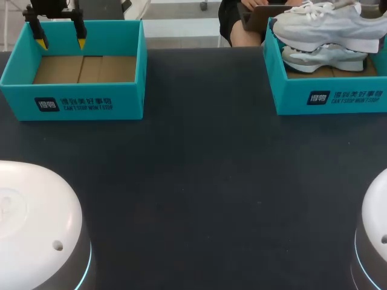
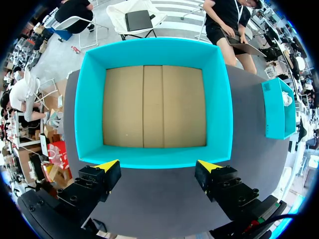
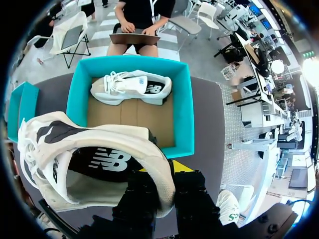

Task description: Take the shoe out of the shoebox, open the shoe tongue, remove and reinsert the insole, then place the shoe into the shoebox

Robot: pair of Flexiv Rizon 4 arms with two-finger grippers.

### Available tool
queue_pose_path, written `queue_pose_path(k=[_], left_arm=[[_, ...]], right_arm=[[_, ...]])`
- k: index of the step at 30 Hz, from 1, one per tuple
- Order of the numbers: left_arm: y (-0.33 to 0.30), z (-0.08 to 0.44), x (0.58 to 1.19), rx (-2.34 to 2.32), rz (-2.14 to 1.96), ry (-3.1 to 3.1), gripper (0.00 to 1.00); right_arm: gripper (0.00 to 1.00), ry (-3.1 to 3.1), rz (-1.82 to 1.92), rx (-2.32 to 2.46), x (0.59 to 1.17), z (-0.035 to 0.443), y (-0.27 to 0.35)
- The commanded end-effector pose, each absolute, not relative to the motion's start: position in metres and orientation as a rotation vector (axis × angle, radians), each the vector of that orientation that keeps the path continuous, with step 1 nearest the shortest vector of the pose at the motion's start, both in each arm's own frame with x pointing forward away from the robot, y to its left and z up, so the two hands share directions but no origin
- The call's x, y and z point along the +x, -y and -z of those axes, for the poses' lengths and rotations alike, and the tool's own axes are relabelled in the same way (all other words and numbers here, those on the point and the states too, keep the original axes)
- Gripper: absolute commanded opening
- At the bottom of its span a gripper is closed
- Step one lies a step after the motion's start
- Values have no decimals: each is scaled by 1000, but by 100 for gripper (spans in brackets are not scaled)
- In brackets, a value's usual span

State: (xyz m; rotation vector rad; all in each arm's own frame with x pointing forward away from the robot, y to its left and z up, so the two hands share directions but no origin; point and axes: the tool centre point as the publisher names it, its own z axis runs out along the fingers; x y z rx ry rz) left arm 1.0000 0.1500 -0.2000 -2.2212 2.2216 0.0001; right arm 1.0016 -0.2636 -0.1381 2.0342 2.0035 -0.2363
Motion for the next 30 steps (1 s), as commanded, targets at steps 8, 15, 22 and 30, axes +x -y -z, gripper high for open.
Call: queue_pose_path(k=[8, 15, 22, 30], left_arm=[[-150, 200, 1000, -2221, 0, -2222, 100], [-150, 200, 1000, -2221, 0, -2222, 100], [-150, 200, 1000, -2221, 0, -2222, 100], [-150, 200, 1000, -2221, 0, -2222, 100]], right_arm=[[0, -2015, 200, 2039, 988, 132, 245], [0, -1961, 255, 2024, 944, 131, 188], [0, -1990, 259, 1990, 902, 141, 127], [0, -2016, 217, 2036, 847, 157, 67]])
